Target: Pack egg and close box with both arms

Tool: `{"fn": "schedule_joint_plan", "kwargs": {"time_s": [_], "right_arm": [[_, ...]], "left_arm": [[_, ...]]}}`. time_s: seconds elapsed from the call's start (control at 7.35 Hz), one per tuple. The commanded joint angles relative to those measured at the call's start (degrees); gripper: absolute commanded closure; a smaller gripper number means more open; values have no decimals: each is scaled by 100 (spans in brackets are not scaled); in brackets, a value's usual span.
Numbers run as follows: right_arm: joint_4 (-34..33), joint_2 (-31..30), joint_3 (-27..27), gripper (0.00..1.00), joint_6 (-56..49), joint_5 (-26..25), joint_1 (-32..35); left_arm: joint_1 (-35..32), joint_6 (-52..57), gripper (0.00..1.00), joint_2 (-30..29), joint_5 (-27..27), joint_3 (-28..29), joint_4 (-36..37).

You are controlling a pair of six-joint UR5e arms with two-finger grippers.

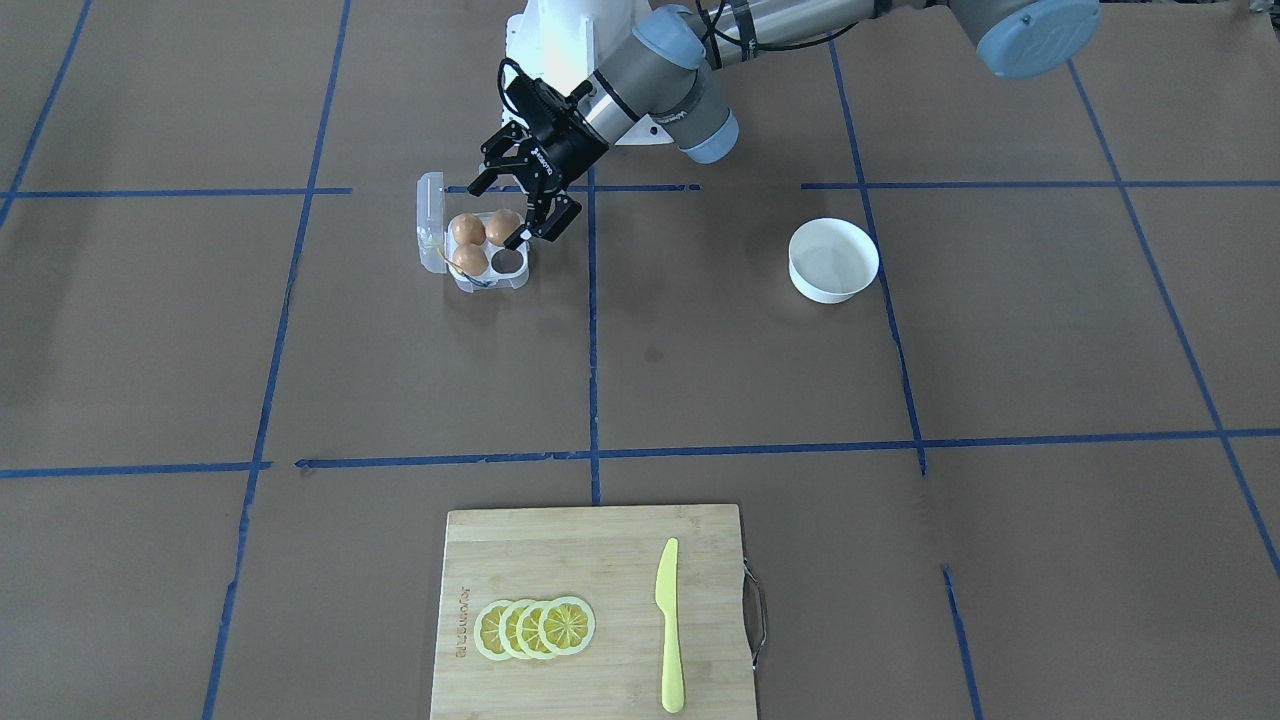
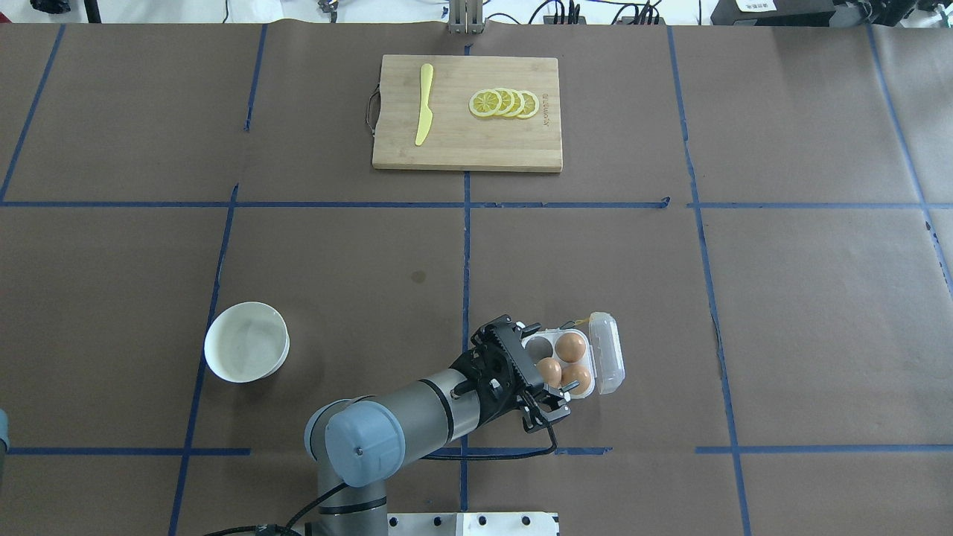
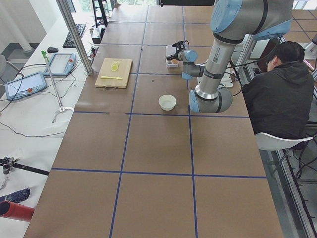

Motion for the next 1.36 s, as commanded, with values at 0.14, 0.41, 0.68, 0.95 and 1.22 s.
{"fn": "schedule_joint_plan", "kwargs": {"time_s": [0.14, 0.41, 0.68, 0.95, 1.22], "right_arm": [[0, -7, -73, 0, 0, 9, 0], [0, -15, -91, 0, 0, 9, 0], [0, -15, -91, 0, 0, 9, 0], [17, 115, -39, 0, -9, -52, 0], [26, 309, -21, 0, 532, -53, 0]], "left_arm": [[-926, -9, 0, 75, -1197, -358, 798], [-1471, -70, 0, 425, -1746, -1567, 2692], [-2401, -105, 0, 584, -2631, -2168, 4373], [-3786, -36, 0, 1223, -3519, -2845, 5702], [-4993, -18, 0, 2049, -4057, -3033, 6146]]}}
